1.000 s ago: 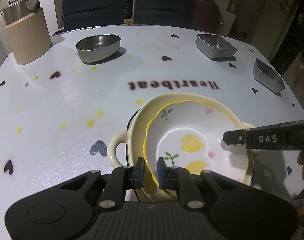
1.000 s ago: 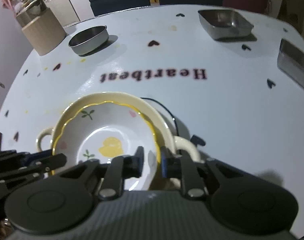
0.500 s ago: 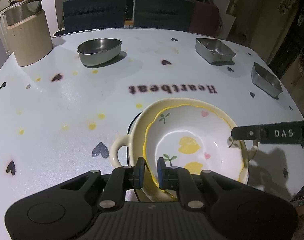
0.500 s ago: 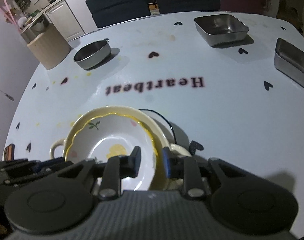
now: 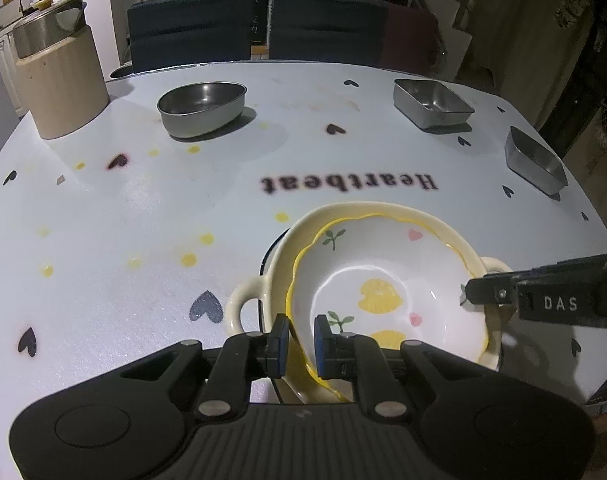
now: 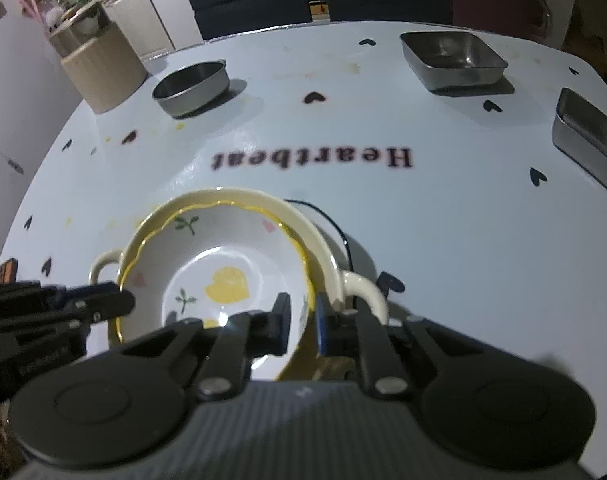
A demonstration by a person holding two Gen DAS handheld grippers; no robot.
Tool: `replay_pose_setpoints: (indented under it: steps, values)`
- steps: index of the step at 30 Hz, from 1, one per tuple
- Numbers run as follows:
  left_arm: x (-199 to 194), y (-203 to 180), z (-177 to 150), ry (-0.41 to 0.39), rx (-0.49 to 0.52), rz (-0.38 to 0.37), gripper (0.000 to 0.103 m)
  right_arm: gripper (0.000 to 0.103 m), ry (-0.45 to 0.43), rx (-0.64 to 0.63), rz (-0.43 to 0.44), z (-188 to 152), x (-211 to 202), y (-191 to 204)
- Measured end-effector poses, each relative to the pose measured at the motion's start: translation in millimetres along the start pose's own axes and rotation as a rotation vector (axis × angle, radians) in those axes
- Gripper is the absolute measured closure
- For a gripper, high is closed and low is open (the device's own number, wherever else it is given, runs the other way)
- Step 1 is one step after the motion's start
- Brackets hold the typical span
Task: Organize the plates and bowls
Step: 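Lower the lemon dish into the cream bowl with both grippers, then open both grippers to release the lemon dish rim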
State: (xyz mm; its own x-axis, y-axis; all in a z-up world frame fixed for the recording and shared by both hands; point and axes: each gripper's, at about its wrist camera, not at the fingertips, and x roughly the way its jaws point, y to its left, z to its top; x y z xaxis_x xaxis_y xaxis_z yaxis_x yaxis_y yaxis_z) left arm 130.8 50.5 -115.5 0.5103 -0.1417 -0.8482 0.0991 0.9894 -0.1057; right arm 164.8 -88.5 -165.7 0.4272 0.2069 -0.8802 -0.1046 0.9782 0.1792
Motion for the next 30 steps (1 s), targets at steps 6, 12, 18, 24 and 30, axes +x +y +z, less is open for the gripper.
replay_pose_setpoints:
  steps: [6,12,18,24,30]
  values:
    - [-5,2,3,-0.012,-0.003,-0.007,0.088,0.086,-0.008,-0.011,-0.005,-2,-6,-1]
    - [-8,2,4,-0.013,-0.01,-0.012,0.088,0.081,-0.031,-0.005,0.02,-1,-14,-2]
    - [-11,0,6,-0.006,-0.006,-0.01,0.075,0.072,-0.028,-0.032,0.029,-2,-15,-1]
    - [-24,-7,13,-0.048,-0.005,-0.014,0.039,0.049,-0.086,-0.033,0.057,-3,-33,-10]
    - [-36,-26,27,-0.126,-0.013,-0.014,0.007,0.026,-0.193,0.003,0.018,0,-61,-39]
